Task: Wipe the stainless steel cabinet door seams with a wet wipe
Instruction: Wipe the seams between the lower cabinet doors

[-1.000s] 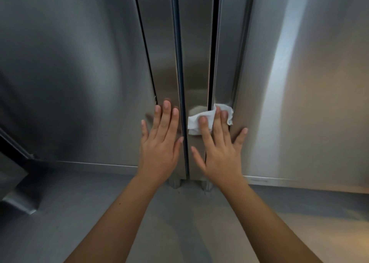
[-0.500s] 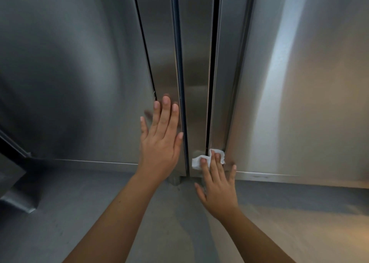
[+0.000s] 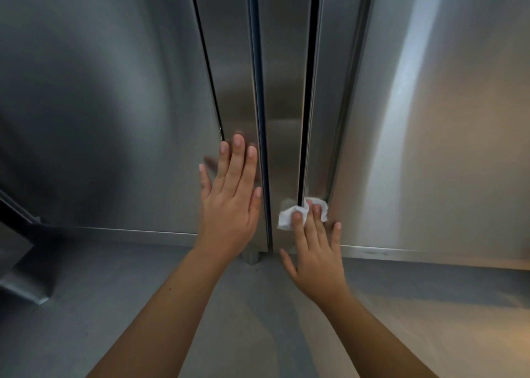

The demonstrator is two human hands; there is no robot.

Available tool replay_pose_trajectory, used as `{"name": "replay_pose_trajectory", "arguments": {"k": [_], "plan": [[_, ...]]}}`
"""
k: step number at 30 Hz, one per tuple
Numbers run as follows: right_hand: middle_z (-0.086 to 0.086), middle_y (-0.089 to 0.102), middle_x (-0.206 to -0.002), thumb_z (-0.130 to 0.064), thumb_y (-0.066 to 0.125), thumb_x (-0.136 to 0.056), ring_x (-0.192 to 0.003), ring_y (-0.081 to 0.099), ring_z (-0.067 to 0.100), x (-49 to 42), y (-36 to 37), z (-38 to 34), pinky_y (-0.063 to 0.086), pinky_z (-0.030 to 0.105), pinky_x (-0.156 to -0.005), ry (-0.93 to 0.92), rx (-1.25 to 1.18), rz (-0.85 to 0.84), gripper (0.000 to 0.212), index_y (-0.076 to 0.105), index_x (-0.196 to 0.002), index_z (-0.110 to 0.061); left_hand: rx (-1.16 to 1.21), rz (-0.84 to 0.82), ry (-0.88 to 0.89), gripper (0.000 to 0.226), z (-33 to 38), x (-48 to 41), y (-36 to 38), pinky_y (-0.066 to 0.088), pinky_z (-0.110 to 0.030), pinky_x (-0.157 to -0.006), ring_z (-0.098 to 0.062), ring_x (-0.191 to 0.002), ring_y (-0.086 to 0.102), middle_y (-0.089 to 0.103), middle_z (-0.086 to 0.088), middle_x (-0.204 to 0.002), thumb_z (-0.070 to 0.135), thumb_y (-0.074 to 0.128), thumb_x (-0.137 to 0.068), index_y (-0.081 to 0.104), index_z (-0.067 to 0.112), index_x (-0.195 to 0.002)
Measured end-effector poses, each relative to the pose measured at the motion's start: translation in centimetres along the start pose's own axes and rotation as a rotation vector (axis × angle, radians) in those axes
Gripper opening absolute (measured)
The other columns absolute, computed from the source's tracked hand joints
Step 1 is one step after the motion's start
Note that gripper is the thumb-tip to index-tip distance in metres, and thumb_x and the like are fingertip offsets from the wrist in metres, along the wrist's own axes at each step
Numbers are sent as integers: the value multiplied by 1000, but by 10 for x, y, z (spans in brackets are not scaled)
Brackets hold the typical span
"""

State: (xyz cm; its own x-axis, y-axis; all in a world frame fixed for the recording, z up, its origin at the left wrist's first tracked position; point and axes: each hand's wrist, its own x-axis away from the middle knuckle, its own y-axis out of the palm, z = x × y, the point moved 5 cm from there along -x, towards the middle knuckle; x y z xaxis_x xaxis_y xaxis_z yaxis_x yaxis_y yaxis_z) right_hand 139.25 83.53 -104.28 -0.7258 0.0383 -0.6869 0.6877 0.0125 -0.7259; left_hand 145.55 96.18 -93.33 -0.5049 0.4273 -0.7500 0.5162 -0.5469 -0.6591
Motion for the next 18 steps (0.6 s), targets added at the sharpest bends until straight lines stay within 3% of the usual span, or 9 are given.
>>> {"name": "replay_pose_trajectory", "arguments": {"k": [2, 4, 7, 10, 12, 15, 18], "plan": [[16, 23, -147, -46, 38, -84, -144, -8, 22, 19, 12, 1, 17, 59, -104, -18, 11, -83, 85, -4, -149, -11, -6, 3, 1, 71, 0, 0, 0, -7, -41, -113, -9, -140, -17, -30, 15, -149, 26, 31, -94, -20, 27, -144], [16, 25, -147, -46, 33, -87, -144, -10, 22, 34, 23, 2, 10, 55, -111, -15, 22, -147, 80, -6, -149, -11, -10, 4, -2, 71, -1, 0, -1, -6, -42, -113, -9, -139, -18, -31, 15, -148, 26, 30, -94, -20, 28, -144], [16, 25, -148, -47, 8, -96, -143, -11, 23, 41, 30, 2, -1, 49, -111, 9, 48, -205, 65, -6, -149, -11, -4, -7, -3, 71, 0, 0, -1, -8, -41, -113, -8, -139, -19, -31, 17, -147, 27, 29, -94, -22, 29, -143], [15, 16, -153, -48, 2, -95, -143, -11, 24, 42, 29, 0, -3, 49, -111, 19, 54, -222, 66, -8, -148, -10, 3, -9, 1, 70, 0, 0, -2, -8, -42, -113, -7, -139, -18, -31, 17, -147, 27, 29, -94, -21, 30, -143], [14, 11, -154, -49, 7, -95, -143, -12, 24, 36, 21, -2, -1, 53, -112, 13, 49, -177, 67, -10, -148, -11, 2, -5, 0, 68, 0, 0, -2, -7, -42, -112, -7, -139, -18, -31, 17, -147, 26, 29, -94, -16, 27, -145], [17, 16, -150, -47, 33, -88, -143, -12, 23, 5, 0, -4, 10, 62, -104, 29, 16, -33, 82, -8, -148, -10, 17, 21, -14, 62, 1, 0, -2, -4, -45, -112, -8, -140, -16, -27, 16, -149, 24, 33, -93, -2, 15, -143], [20, 19, -146, -44, 39, -85, -144, -9, 23, -27, -18, -6, 5, 60, -106, 59, -7, 111, 86, -7, -148, -8, 20, 30, -19, 61, 3, -1, -2, -1, -46, -112, -9, -140, -15, -26, 16, -149, 23, 35, -92, 1, 13, -143]]}}
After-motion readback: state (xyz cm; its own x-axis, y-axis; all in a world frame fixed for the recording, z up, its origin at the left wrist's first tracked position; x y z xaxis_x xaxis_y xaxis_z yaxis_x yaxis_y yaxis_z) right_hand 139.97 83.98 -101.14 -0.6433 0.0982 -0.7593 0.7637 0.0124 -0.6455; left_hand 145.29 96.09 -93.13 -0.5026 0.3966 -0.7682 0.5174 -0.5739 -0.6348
